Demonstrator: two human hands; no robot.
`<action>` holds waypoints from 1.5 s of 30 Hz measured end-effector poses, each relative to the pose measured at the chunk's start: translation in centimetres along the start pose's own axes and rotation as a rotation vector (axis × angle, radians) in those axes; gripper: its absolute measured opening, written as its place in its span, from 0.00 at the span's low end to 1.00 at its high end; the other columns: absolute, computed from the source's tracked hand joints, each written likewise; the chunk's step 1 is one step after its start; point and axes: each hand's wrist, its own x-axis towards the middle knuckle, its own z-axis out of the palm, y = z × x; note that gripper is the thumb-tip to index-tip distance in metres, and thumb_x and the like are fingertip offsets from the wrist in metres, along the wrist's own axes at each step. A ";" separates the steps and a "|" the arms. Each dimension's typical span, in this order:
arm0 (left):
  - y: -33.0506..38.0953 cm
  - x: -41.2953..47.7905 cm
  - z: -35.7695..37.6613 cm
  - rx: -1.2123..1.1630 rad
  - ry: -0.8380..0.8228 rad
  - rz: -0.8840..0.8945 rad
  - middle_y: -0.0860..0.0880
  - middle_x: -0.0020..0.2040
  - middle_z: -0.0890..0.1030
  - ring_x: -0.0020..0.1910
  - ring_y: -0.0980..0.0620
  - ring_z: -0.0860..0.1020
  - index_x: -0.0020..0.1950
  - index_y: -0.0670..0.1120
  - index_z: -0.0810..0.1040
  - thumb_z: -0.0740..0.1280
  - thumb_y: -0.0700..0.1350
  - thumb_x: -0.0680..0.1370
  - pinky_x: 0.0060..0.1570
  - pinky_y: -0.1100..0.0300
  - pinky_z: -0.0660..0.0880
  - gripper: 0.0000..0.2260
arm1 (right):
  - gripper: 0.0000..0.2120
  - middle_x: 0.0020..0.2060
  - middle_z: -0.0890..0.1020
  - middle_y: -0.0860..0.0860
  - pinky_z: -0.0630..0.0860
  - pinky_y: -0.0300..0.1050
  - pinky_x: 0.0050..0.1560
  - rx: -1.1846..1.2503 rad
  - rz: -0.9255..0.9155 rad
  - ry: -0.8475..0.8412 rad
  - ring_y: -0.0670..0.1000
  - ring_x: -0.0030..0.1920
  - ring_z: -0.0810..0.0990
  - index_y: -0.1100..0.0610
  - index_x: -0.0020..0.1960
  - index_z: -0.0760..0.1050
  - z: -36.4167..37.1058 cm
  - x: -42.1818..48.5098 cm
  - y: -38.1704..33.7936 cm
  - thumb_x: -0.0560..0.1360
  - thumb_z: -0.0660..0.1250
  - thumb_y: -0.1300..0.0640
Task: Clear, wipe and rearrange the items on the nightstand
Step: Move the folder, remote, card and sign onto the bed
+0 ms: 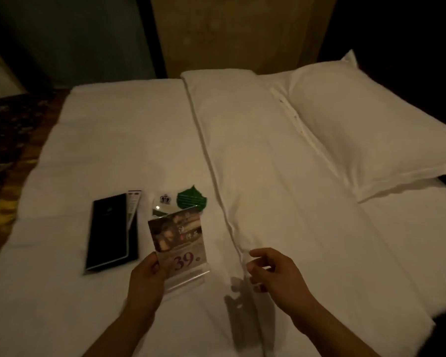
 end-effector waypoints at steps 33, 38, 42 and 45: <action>-1.7 10.4 -1.2 -0.015 0.045 -0.071 0.43 0.59 0.82 0.60 0.43 0.79 0.64 0.43 0.77 0.67 0.37 0.78 0.63 0.45 0.75 0.14 | 0.10 0.45 0.82 0.48 0.84 0.46 0.44 -0.145 0.031 0.001 0.49 0.41 0.84 0.50 0.58 0.78 7.9 9.5 -1.8 0.77 0.68 0.54; -2.4 6.7 0.4 -0.038 0.233 -0.245 0.39 0.66 0.75 0.63 0.39 0.75 0.68 0.46 0.73 0.69 0.39 0.78 0.65 0.45 0.71 0.19 | 0.11 0.46 0.82 0.48 0.83 0.44 0.43 -0.162 -0.001 0.022 0.49 0.42 0.84 0.50 0.59 0.78 5.5 8.6 -2.7 0.77 0.68 0.54; 0.0 3.2 4.6 0.229 0.022 -0.067 0.47 0.68 0.74 0.64 0.47 0.73 0.66 0.53 0.73 0.70 0.42 0.77 0.65 0.44 0.72 0.18 | 0.11 0.46 0.83 0.47 0.83 0.49 0.48 -0.174 -0.022 0.069 0.48 0.44 0.83 0.49 0.59 0.78 2.3 6.7 -2.8 0.77 0.68 0.53; 2.9 1.6 7.3 0.534 -0.144 0.263 0.49 0.73 0.70 0.69 0.48 0.70 0.73 0.53 0.69 0.68 0.49 0.78 0.68 0.45 0.69 0.24 | 0.11 0.46 0.83 0.46 0.82 0.52 0.51 -0.209 -0.060 0.132 0.47 0.45 0.83 0.48 0.59 0.78 -0.4 5.1 -2.9 0.76 0.68 0.53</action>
